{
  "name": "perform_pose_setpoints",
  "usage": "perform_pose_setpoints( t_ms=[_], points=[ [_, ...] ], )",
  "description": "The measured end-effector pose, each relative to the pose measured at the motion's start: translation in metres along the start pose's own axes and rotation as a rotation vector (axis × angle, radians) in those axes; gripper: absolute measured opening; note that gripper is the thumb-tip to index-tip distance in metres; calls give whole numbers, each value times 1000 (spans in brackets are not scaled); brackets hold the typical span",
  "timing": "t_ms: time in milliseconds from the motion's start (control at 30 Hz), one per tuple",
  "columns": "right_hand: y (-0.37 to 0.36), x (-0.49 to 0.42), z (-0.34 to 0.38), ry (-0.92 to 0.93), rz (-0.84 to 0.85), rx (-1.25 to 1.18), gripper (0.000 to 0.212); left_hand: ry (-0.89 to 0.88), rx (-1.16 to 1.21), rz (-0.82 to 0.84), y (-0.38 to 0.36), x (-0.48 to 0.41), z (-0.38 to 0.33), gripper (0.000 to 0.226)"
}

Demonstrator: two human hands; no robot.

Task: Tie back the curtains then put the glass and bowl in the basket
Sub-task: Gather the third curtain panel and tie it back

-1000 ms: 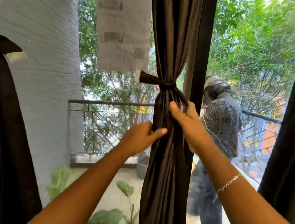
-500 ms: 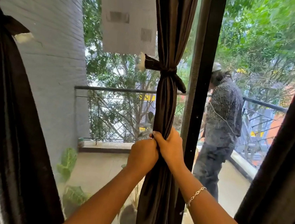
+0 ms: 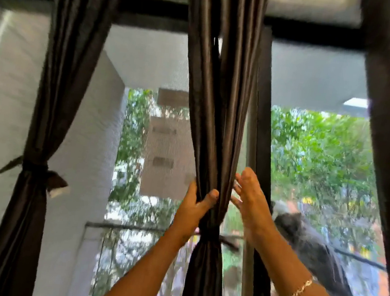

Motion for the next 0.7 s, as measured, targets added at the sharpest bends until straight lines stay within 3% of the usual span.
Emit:
perform_pose_setpoints(
  t_ms=[33,100,167,233,300,433,500,600,633,700],
  points=[
    [0,-18,10,8,30,7,87,-24,-3,-5,2,-10,-11,67],
    [-3,-53,33,50,108,68,102,-92,-77,-22,6,-31,-35,86],
    [-9,-85,57,89,168,101,97,-147,-132,-36,10,-45,-62,111],
    [-18,-110,77,84,189,123,97,-206,-160,-42,10,-55,-88,121],
    [-27,-131,93,71,241,153,102,-247,-238,-67,9,-67,-109,117],
    [-50,-162,129,163,324,206,56,-272,-424,-119,-2,-85,-139,103],
    [-57,-180,142,232,271,235,65,-256,-506,-166,-14,-86,-146,90],
    [-67,-195,158,459,156,672,111,-289,-589,-269,-32,-83,-150,84],
    [-69,-196,163,543,132,897,113,-347,-579,-279,-37,-83,-151,83],
    [-72,-194,174,629,153,1199,92,-400,-588,-280,-44,-84,-156,79]
  ],
)
Point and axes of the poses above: each hand's wrist, its own x-axis away from the middle knuckle, its own y-axis out of the back of the hand, z = x × y, the point moved 3 cm from there along -x, towards the middle knuckle, and after that the axes turned 14 degrees about y, right-handed, at the moved point
